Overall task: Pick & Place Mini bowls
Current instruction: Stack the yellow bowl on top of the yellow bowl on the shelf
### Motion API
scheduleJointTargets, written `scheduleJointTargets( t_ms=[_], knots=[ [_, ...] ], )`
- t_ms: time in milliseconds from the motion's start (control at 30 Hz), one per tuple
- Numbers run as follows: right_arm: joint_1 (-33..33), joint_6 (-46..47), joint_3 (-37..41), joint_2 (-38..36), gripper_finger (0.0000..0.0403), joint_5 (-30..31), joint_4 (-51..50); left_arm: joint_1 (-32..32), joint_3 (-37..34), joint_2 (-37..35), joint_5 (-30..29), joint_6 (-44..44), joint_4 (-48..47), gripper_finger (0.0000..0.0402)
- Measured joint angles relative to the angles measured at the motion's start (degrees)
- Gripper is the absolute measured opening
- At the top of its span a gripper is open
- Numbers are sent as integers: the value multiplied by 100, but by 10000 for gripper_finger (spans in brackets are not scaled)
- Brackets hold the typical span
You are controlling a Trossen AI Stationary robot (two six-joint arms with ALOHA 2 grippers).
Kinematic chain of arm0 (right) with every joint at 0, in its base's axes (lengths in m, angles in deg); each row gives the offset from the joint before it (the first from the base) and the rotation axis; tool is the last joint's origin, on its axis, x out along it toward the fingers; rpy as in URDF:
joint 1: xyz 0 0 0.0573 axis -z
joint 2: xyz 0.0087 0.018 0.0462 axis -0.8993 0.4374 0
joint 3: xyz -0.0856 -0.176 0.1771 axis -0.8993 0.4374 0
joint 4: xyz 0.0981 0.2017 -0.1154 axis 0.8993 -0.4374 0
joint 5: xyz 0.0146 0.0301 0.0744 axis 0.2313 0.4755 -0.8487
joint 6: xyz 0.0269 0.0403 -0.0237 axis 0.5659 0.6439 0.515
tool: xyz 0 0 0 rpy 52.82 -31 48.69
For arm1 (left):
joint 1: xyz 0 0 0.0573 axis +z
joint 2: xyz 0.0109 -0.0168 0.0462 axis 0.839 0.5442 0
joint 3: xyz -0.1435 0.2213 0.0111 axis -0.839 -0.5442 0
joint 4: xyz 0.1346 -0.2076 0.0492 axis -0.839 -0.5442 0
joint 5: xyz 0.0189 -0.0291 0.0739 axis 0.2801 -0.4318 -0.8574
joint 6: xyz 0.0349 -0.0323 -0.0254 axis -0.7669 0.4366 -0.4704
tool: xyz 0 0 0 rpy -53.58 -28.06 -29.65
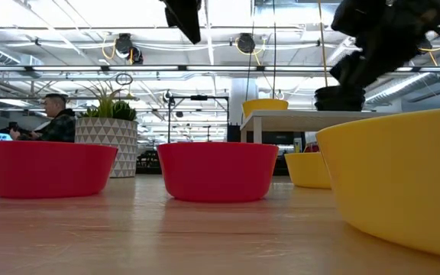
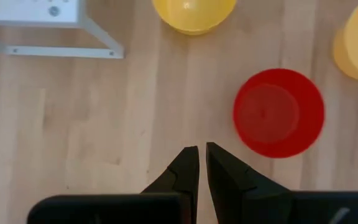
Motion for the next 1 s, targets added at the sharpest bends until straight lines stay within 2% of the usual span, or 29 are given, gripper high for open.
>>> scheduleJointTargets(
  t_ms=[100,233,400,600,800,900,1000],
  knots=[
    [-441,0,2,517,151,35,-10,-135,0,-31,-4,117,-2,37],
    [-813,-132,2,1102,166,778,5,-291,0,-17,-4,266,-68,37],
    [-885,-258,2,1581,192,1441,12,-449,0,-22,-4,380,-118,37],
    [-823,-219,2,2065,196,1480,41,-635,0,-22,-1,624,-348,37],
    [-823,-278,2,2268,146,1473,101,-793,0,-22,2,651,-431,37],
    [-823,-257,2,2258,97,1470,91,-851,0,-22,4,816,-443,37],
    [-823,-223,2,2148,32,1460,101,-907,0,-22,5,895,-514,37]
  ],
)
